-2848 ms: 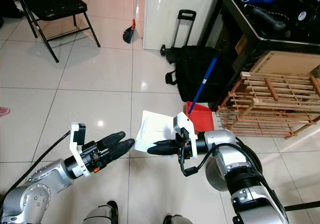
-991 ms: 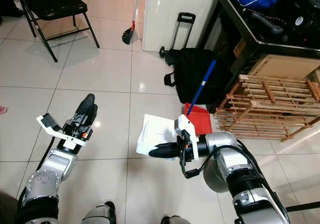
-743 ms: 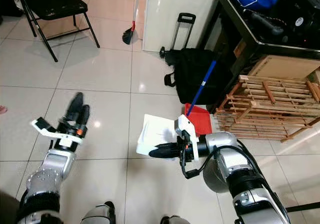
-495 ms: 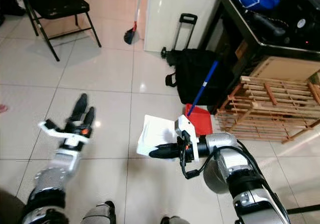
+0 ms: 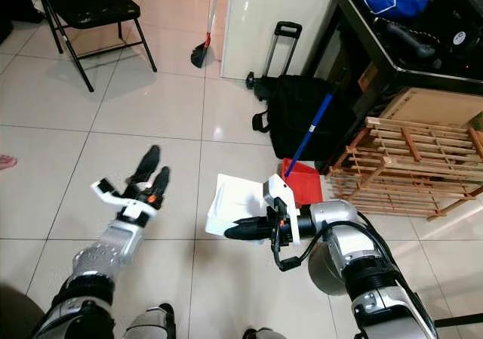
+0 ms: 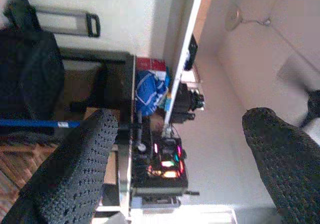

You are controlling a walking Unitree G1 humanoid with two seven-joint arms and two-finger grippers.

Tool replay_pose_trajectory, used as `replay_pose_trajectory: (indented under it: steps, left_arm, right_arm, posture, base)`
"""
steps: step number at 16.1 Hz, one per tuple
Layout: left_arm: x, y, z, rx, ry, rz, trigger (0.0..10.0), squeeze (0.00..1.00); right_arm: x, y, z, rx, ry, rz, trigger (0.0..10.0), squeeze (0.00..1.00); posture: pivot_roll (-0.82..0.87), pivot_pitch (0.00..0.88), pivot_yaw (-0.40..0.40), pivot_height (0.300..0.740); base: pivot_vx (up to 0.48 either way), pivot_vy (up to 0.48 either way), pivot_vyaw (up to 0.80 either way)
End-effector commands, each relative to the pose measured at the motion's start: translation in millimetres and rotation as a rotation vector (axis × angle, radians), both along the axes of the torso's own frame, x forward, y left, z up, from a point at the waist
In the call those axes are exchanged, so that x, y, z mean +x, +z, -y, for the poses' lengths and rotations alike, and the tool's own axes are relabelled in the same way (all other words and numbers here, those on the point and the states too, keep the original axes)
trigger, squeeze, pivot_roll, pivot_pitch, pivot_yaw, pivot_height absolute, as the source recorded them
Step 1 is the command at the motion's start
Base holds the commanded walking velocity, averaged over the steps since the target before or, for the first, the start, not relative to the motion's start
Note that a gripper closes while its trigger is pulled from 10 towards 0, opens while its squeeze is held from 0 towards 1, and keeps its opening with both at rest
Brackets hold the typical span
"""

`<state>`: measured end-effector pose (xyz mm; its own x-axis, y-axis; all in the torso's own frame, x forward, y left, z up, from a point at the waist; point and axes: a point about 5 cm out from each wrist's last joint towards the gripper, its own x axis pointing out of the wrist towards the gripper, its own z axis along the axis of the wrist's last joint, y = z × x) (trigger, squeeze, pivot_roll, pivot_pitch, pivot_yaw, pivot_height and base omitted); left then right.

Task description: Picking trash to rubbish bin

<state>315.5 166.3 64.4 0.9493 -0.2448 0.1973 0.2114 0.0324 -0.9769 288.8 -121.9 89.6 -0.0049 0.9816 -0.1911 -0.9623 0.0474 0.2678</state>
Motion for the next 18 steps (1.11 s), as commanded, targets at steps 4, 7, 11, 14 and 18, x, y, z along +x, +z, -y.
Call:
replay_pose_trajectory:
  steps: [4,7,11,14,18]
  left_arm:
    - [0.9,-3,28.6,-0.041,-0.167,-0.047,10.0,0.00]
    - [-1.3,-5,42.9,-0.069,-0.259,-0.072,10.0,0.00]
    - [-4.0,-8,54.2,-0.084,-0.297,-0.092,10.0,0.00]
    - [-1.7,-15,46.7,-0.119,-0.206,-0.158,10.0,0.00]
    - [0.6,-18,39.4,-0.183,-0.114,-0.209,10.0,0.00]
  right_arm:
    - [-0.3,2,3.8,-0.007,-0.008,0.004,10.0,0.00]
    - [-0.6,2,3.6,-0.006,-0.010,0.005,10.0,0.00]
    - [-0.8,2,2.6,-0.007,-0.008,0.006,10.0,0.00]
    - [-0.7,2,3.1,-0.010,-0.007,0.006,10.0,0.00]
    - [-1.0,1,3.7,-0.012,-0.005,0.003,10.0,0.00]
  posture:
    - [-0.05,0.140,-0.161,0.740]
    - [-0.05,0.137,-0.158,0.740]
    - [-0.05,0.138,-0.157,0.740]
    - [-0.05,0.137,-0.160,0.740]
    - [-0.05,0.139,-0.162,0.740]
  base:
    - [0.000,0.000,0.00]
    - [0.000,0.000,0.00]
    - [0.000,0.000,0.00]
    - [0.000,0.000,0.00]
    - [0.000,0.000,0.00]
